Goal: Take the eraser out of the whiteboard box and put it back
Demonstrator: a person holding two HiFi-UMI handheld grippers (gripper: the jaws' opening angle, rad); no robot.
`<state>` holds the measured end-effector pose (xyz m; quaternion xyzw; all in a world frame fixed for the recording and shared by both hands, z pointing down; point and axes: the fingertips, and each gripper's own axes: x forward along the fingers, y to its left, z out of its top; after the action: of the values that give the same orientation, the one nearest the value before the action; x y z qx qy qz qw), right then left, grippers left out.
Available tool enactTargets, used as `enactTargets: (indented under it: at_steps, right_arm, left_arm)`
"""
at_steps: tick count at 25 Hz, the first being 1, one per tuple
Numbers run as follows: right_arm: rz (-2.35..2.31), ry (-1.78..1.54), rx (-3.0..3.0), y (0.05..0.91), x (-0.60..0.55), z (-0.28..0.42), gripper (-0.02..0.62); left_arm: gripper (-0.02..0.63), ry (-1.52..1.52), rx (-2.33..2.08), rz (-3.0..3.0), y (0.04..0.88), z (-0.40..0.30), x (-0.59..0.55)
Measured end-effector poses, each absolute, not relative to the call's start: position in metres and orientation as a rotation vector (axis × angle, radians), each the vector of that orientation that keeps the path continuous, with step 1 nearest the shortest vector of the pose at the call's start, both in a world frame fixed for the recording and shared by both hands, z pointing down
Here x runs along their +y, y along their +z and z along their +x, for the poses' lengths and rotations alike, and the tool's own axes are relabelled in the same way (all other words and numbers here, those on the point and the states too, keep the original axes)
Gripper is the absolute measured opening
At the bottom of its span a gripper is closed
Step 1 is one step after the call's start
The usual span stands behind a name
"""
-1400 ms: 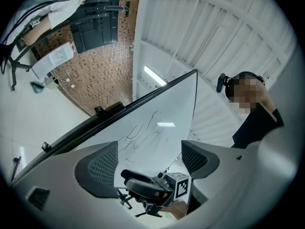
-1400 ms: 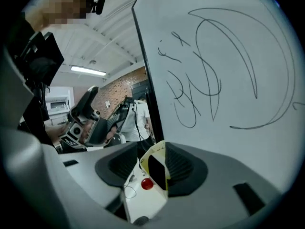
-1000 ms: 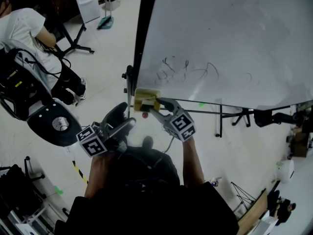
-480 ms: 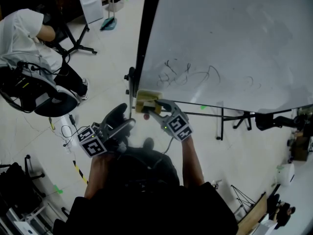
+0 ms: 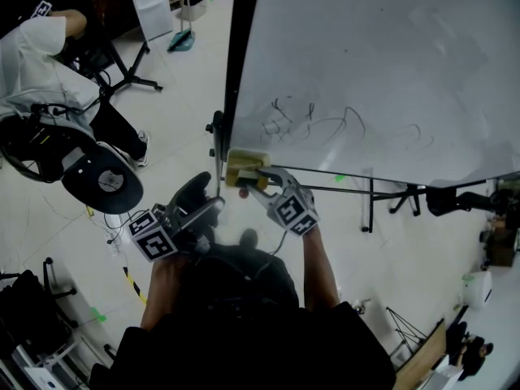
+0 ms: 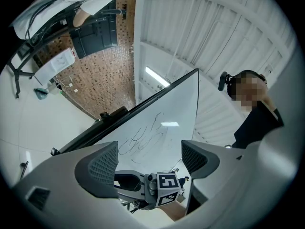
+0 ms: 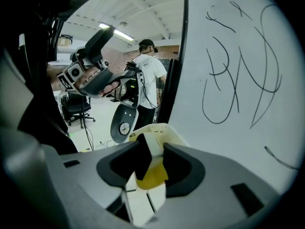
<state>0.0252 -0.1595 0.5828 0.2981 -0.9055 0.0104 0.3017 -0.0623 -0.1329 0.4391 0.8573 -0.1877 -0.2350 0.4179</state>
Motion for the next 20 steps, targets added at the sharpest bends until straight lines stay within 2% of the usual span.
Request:
enactTargets:
  at_steps: [8, 20]
  right_arm:
    - [0.847, 0.021, -2.415, 0.577, -0.157, 0.031, 0.163]
    - [1.062, 0.195, -2.68, 0.513, -0.156, 0.052, 0.156]
  left_arm:
    - [0.408, -0.591, -0.476, 2.152, 0.438, -0.061, -0.131]
    - [0.408, -0.577, -0.449, 2.16, 0.436, -0.053, -0.128]
